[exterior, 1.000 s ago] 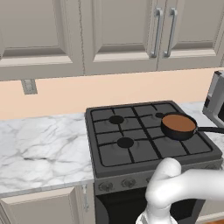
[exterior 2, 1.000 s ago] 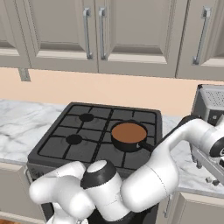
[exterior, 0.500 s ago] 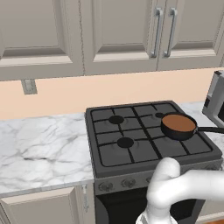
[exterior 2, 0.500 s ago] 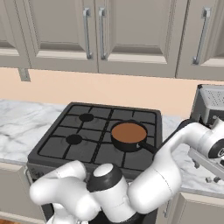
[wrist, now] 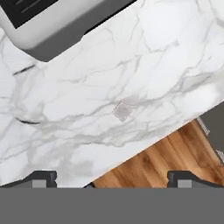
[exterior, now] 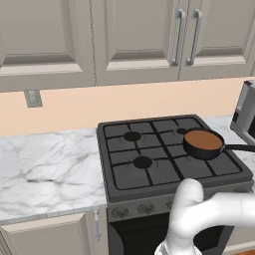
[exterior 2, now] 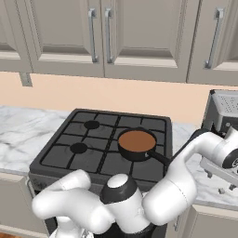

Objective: Pick up the sugar cube(s) and place them in the saucepan with hot chocolate.

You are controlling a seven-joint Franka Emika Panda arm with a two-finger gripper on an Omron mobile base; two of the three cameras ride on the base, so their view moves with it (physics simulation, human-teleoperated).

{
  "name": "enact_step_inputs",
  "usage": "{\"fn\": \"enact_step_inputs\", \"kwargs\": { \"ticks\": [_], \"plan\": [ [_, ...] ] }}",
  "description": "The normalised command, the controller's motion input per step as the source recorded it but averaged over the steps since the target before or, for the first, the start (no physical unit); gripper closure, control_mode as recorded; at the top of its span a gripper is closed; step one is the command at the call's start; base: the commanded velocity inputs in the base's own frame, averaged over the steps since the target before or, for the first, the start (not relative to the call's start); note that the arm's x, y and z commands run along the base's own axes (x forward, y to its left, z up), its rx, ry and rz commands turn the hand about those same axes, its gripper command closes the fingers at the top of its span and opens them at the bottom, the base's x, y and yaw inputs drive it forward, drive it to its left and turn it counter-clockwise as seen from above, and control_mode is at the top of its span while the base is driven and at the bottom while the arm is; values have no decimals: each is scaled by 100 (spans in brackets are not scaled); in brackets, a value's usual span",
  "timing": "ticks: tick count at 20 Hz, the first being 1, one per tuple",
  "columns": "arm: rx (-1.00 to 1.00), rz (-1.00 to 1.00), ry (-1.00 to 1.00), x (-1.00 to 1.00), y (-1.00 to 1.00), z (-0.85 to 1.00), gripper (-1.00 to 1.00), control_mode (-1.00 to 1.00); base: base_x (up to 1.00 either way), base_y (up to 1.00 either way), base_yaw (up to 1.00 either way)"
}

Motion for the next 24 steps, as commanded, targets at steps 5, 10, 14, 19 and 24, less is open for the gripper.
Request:
{"fn": "enact_step_inputs", "kwargs": {
  "ticks": [5, 10, 14, 19, 24],
  "plan": [
    [0, 17, -9, 28, -32, -32, -100, -100, 0, 0, 0],
    [0, 15, -6, 21, -30, -23, -100, -100, 0, 0, 0],
    [0, 5, 1, 8, -19, -14, -100, -100, 0, 0, 0],
    [0, 1, 4, 5, -8, -6, -100, -100, 0, 0, 0],
    [0, 0, 4, 0, 0, -2, -100, -100, 0, 0, 0]
  ]
}}
